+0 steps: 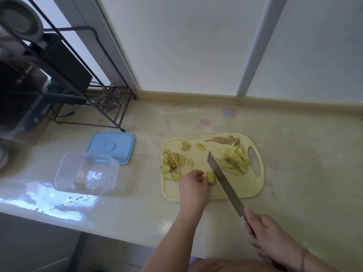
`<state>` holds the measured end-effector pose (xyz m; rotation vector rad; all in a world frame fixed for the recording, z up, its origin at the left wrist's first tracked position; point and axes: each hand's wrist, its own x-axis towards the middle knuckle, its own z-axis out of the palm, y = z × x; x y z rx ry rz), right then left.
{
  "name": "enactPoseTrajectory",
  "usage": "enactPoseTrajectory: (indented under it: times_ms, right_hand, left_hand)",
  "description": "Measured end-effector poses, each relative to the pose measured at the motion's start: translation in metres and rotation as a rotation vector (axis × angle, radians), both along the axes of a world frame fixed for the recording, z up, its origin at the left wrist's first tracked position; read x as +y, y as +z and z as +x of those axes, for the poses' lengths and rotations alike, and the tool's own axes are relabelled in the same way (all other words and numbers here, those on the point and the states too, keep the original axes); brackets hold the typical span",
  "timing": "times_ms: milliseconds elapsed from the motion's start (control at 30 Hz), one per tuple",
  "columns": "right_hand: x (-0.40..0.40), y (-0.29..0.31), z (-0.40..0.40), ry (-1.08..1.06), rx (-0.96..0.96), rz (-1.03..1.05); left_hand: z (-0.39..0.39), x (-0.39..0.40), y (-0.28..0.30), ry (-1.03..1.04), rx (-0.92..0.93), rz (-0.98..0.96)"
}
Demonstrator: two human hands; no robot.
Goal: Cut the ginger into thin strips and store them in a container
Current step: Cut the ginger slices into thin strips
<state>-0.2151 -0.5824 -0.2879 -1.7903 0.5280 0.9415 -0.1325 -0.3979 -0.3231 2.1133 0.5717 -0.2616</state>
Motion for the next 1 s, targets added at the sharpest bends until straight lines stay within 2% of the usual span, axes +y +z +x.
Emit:
enactPoseTrajectory:
  times_ms: [167,433,500,567,633,700,800,867,1000]
  right_hand:
    - [0.008,-0.005,-0.003,0.070,-0.001,0.025]
    - [0.004,-0.003,-0.002,-0.032,0.028,0.083]
    - [0.000,-0.002,-0.003,-0.055,0.031,0.105]
    - [-0.001,-0.002,-0.004,-0.071,0.024,0.128]
    - [0.000,-0.003,-0.006,-0.079,0.015,0.133]
    - [-0.001,-0.003,-0.007,-0.077,0.019,0.126]
    - [0.000,-0.003,-0.008,-0.059,0.018,0.104]
    - [0.000,-0.003,-0.008,-0.066,0.011,0.099]
    - [0.001,-0.004,-0.009,-0.065,0.013,0.096]
  left_hand:
    - [0.000,-0.005,0.000,-0.048,-0.019,0.034]
    - [-0.004,0.002,0.005,-0.180,-0.042,0.090]
    - [-0.006,0.013,0.008,-0.242,-0.171,0.162]
    - [0.000,0.035,0.005,-0.334,-0.378,0.302]
    - [0.018,0.063,-0.004,-0.387,-0.509,0.452]
    - [0.038,0.088,-0.008,-0.523,-0.474,0.582]
    - [0.055,0.109,0.000,-0.753,-0.268,0.727]
    - [0.060,0.113,0.003,-0.809,-0.298,0.732]
    - [0.065,0.111,-0.003,-0.770,-0.452,0.739]
